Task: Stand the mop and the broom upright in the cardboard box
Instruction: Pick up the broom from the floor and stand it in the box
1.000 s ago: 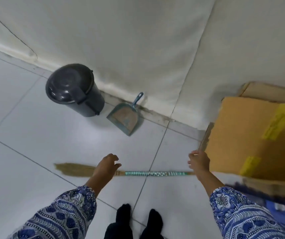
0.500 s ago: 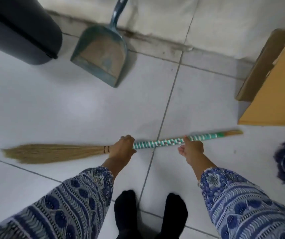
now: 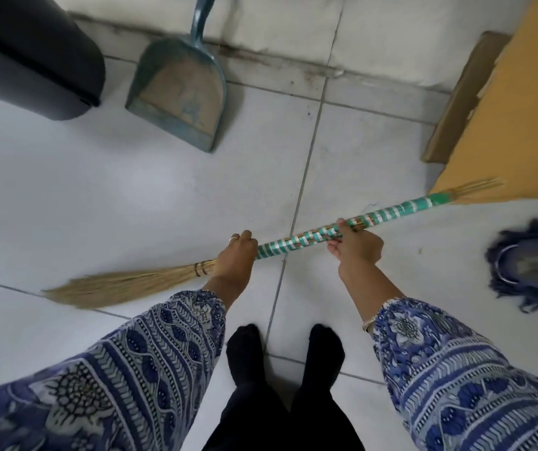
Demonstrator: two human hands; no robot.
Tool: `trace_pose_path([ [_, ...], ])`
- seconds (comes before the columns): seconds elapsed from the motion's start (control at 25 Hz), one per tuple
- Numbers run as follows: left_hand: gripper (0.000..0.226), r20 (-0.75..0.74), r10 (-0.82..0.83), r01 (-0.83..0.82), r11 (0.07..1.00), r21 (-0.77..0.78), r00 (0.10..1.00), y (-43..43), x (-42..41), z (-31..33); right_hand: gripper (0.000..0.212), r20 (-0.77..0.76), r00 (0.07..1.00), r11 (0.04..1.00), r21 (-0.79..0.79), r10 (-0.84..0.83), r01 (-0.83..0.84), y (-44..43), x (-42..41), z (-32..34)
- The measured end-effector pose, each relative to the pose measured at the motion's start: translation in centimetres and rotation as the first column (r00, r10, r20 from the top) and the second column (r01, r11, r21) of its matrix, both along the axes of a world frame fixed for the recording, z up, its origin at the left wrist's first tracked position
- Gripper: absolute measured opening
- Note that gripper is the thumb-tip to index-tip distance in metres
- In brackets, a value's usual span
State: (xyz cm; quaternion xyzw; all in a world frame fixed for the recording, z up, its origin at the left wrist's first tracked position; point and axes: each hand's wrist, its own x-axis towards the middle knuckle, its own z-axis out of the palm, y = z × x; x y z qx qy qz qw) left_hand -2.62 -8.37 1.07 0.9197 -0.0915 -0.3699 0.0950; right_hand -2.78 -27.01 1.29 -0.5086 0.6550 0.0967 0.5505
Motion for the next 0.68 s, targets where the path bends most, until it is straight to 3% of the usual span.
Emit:
trace_pose_path([
  [0.12, 0.016, -0.029, 0.139, -0.140, 0.987, -0.074, 0.990, -1.1, 1.8, 9.0, 0.029, 0.157, 0.986, 0.996, -0.076, 0.060, -0.048, -0.5, 1.9, 11.6],
  [0.24, 0.019, -0.065, 0.175, -0.184, 0.968, -0.170, 0.982, -3.0, 3.6, 20.2, 0.012, 0.292, 0.941, 0.975, -0.187, 0.170, -0.118, -1.3, 3.6, 25.6],
  [0.48, 0.022, -0.001, 0.088, -0.080, 0.905, -0.418, 0.996, -9.1, 4.6, 41.7, 0.006, 0.496, 0.787, 0.898, -0.409, 0.368, -0.162, -5.0, 3.0, 50.9],
  [0.68, 0.020, 0.069, 0.033, 0.012, 0.817, -0.576, 0.997, -16.6, 2.2, 54.4, 0.015, 0.559, 0.691, 0.829, -0.549, 0.458, -0.106, -11.1, -1.7, 65.4],
])
